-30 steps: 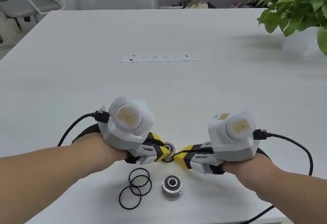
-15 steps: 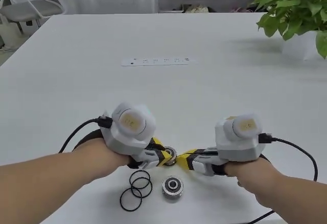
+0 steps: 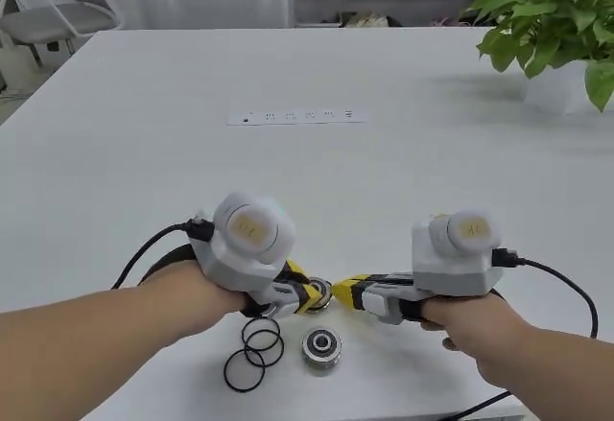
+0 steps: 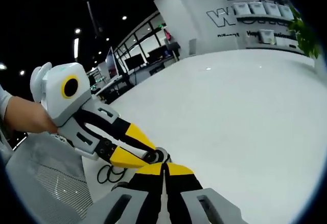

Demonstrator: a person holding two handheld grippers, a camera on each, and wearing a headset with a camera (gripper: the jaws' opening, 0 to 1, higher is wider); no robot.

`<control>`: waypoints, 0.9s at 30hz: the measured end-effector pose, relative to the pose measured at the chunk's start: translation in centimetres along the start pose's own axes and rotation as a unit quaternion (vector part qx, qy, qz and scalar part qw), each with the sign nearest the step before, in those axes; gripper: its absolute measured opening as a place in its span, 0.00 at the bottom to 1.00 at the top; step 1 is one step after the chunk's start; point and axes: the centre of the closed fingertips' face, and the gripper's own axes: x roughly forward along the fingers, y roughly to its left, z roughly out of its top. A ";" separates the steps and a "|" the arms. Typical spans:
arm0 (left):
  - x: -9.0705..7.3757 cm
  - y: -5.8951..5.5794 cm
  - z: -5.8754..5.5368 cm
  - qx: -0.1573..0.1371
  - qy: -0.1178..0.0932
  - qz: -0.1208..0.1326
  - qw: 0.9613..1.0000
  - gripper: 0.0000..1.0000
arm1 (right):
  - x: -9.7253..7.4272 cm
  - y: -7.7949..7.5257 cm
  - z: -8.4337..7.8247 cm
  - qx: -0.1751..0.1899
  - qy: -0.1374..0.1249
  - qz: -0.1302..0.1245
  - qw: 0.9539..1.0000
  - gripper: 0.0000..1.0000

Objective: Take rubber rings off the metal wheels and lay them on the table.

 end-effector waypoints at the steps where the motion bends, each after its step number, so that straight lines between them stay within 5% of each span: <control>1: 0.0 0.0 0.0 0.001 0.001 0.000 1.000 0.08 | 0.0 0.0 0.0 -0.002 0.000 -0.001 1.000 0.00; 27: -0.1 -0.2 -0.1 0.004 0.006 0.008 1.000 0.08 | 0.3 1.2 0.3 0.014 -0.011 0.018 1.000 0.00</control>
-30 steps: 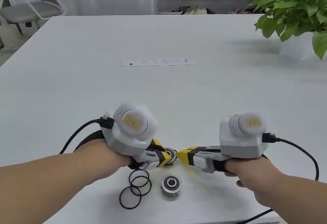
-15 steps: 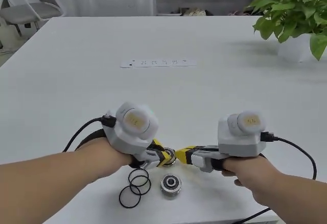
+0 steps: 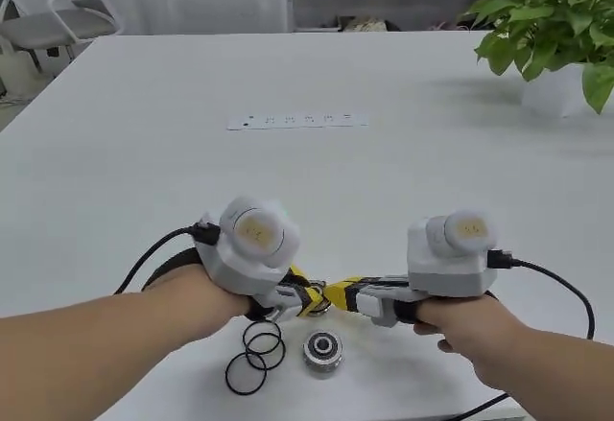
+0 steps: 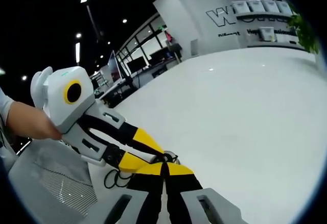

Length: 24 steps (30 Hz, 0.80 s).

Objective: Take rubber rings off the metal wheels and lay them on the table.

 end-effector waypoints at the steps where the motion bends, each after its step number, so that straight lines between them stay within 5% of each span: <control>1: 0.0 0.0 0.0 0.001 0.001 0.000 1.000 0.08 | 0.1 0.1 0.1 0.000 -0.001 0.003 1.000 0.00; 9: 0.0 0.0 0.0 -0.002 0.000 -0.001 1.000 0.08 | 0.0 1.1 0.8 0.022 -0.025 0.032 0.999 0.00; 21: 0.0 0.0 0.0 -0.010 -0.001 -0.005 1.000 0.08 | -0.4 0.2 0.4 0.015 -0.015 0.012 1.000 0.00; 24: 0.0 -0.1 -0.1 0.008 0.001 -0.009 1.000 0.08 | -0.5 0.2 0.3 0.014 -0.012 0.012 1.000 0.00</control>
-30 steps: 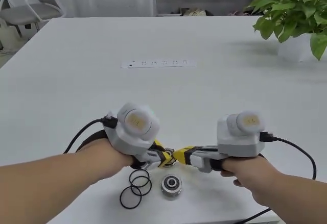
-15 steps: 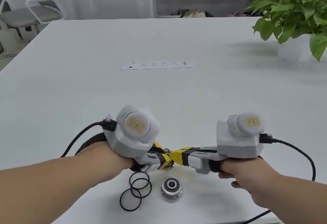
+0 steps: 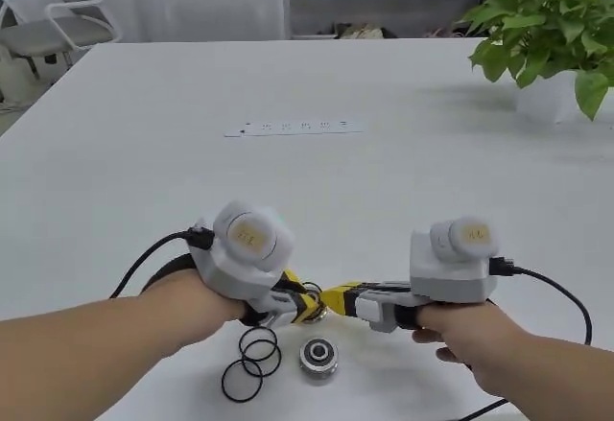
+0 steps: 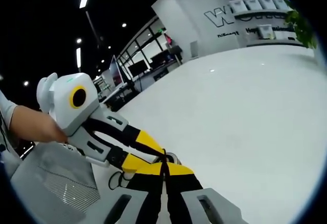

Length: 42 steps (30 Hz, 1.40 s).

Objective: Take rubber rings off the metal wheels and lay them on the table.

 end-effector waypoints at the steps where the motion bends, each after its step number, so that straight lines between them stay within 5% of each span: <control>1: 0.0 0.0 0.0 0.004 0.001 -0.001 1.000 0.08 | 0.0 0.0 0.0 0.000 0.000 0.000 1.000 0.00; 12: -1.4 -0.6 0.7 0.019 -0.014 -0.016 1.000 0.18 | -0.3 0.2 0.1 0.002 -0.002 0.001 1.000 0.00; 42: -7.9 -0.1 2.8 -0.010 -0.088 -0.008 0.996 0.49 | -0.6 2.6 2.2 -0.009 -0.012 0.029 0.999 0.00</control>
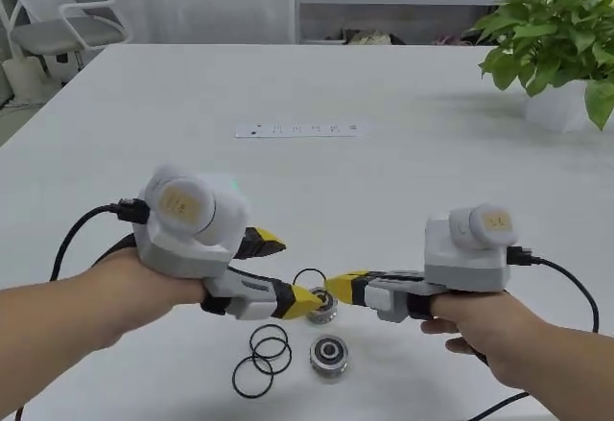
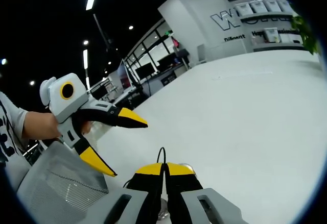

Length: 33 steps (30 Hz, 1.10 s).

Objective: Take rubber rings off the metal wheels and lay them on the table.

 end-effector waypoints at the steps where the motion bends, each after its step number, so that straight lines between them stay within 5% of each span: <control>1: -0.3 -0.1 0.0 0.001 -0.001 -0.001 1.000 0.50 | 0.0 0.1 0.1 -0.001 0.000 0.002 1.000 0.00; 18: -4.3 -0.5 -1.3 -0.019 -0.016 0.001 1.000 0.64 | 0.4 1.6 0.5 -0.009 0.011 0.019 1.000 0.00; 24: -5.4 -1.0 -2.0 -0.002 -0.014 0.000 1.000 0.70 | 1.1 2.5 0.3 -0.013 0.022 0.031 0.999 0.00; 33: -7.1 -0.9 -2.4 -0.029 -0.026 0.006 0.999 0.75 | 2.3 3.7 -0.7 -0.020 0.048 0.049 0.997 0.00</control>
